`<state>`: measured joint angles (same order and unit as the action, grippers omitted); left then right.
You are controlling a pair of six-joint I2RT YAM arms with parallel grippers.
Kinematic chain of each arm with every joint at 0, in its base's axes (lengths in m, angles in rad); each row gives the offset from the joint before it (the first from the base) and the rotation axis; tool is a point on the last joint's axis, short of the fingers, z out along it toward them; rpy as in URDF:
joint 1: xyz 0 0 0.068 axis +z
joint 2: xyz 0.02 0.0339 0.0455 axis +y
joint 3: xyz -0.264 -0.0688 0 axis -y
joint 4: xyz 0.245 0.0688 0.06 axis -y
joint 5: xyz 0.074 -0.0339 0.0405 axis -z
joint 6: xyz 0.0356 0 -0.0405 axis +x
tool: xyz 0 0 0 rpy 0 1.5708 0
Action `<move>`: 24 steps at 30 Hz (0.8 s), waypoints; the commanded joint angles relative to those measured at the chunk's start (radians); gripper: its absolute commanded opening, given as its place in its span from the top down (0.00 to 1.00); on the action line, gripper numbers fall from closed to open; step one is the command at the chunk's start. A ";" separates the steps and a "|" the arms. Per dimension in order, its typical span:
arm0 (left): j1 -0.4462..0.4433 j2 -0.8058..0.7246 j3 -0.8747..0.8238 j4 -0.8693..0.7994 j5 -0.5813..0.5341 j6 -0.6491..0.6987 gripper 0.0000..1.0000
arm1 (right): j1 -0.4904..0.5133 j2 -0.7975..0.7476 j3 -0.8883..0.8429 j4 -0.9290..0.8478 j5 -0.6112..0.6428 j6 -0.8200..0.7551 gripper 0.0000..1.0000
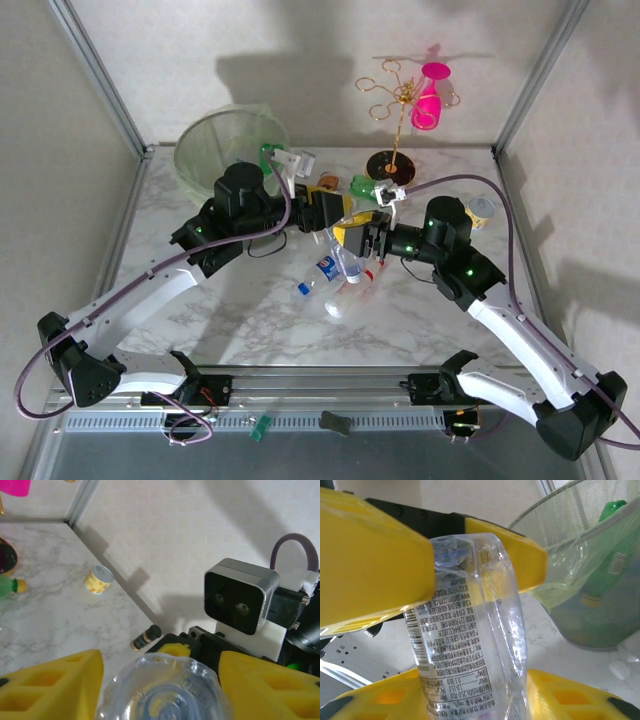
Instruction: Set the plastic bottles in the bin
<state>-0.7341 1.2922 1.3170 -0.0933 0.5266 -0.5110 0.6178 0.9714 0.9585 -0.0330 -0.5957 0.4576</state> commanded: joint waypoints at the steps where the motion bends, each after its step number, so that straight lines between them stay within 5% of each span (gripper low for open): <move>1: -0.024 -0.002 0.030 0.033 -0.002 -0.006 0.42 | 0.010 -0.031 -0.009 0.038 0.067 0.019 0.53; 9: -0.067 0.001 0.031 0.036 -0.033 0.009 0.24 | 0.010 -0.020 -0.015 0.057 0.092 0.041 0.53; 18: -0.083 -0.013 0.052 0.012 -0.086 0.053 0.52 | 0.013 -0.019 -0.026 0.062 0.108 0.044 0.53; 21: -0.083 -0.016 0.068 -0.010 -0.112 0.076 0.53 | 0.012 -0.022 -0.027 0.049 0.134 0.038 0.40; 24: -0.076 -0.026 0.097 -0.080 -0.190 0.143 0.53 | 0.013 -0.023 -0.023 0.039 0.140 0.034 0.14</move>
<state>-0.7982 1.2922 1.3586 -0.1364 0.3901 -0.4328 0.6262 0.9508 0.9440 0.0105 -0.5041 0.4934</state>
